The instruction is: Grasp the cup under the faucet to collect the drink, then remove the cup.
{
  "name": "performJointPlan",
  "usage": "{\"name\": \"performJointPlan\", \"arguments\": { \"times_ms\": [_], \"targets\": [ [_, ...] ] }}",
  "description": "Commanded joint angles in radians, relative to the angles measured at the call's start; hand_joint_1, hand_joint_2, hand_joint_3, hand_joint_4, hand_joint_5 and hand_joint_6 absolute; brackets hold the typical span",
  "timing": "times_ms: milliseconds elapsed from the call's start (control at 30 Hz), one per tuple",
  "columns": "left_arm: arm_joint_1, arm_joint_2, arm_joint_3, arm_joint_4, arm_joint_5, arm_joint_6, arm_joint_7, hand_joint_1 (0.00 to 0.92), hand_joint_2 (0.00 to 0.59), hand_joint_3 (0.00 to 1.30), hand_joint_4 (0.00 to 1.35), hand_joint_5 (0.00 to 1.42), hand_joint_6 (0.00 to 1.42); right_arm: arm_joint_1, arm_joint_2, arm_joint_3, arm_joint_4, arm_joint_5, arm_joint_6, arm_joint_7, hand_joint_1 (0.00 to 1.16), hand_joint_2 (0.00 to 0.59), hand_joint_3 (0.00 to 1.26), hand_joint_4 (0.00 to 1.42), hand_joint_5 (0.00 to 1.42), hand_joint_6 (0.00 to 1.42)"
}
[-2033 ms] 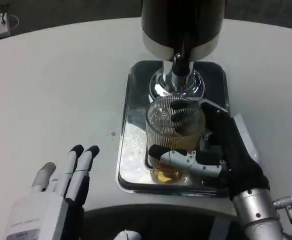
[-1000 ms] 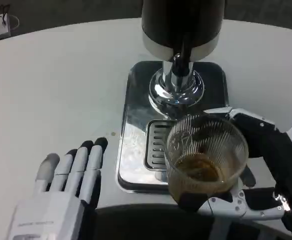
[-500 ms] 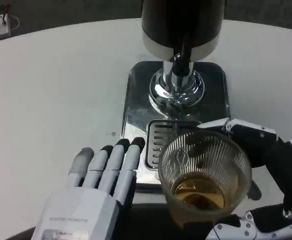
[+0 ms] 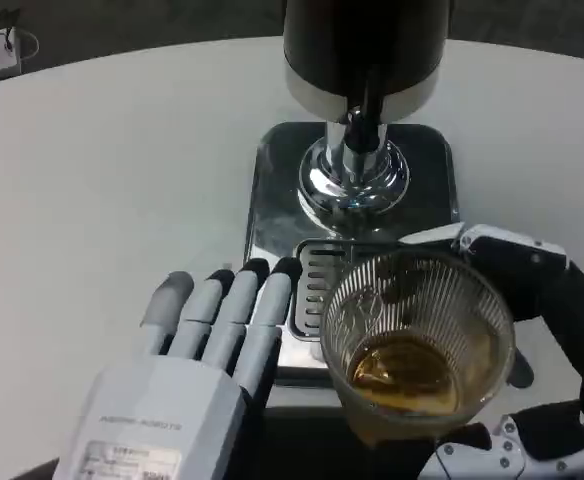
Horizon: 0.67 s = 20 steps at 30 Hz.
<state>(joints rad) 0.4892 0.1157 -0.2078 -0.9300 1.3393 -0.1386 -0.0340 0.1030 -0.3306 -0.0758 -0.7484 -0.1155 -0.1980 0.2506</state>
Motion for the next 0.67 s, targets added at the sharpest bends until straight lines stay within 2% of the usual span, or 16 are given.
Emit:
{"name": "performJointPlan", "arguments": {
  "times_ms": [33, 667],
  "targets": [
    [-0.010, 0.002, 0.015, 0.004, -0.013, -0.009, -0.010, 0.000, 0.025, 0.00, 0.00, 0.04, 0.00, -0.026, -0.004, -0.006, -0.019, 0.010, -0.028, 0.001, 1.16, 0.063, 0.95, 1.01, 1.15, 1.42],
    [0.002, -0.004, 0.023, 0.028, -0.016, -0.023, 0.019, 0.000, 0.024, 0.00, 0.00, 0.04, 0.00, -0.035, -0.007, -0.002, -0.021, 0.002, -0.033, 0.003, 1.16, 0.064, 0.95, 1.01, 1.15, 1.42]
  ]
}}
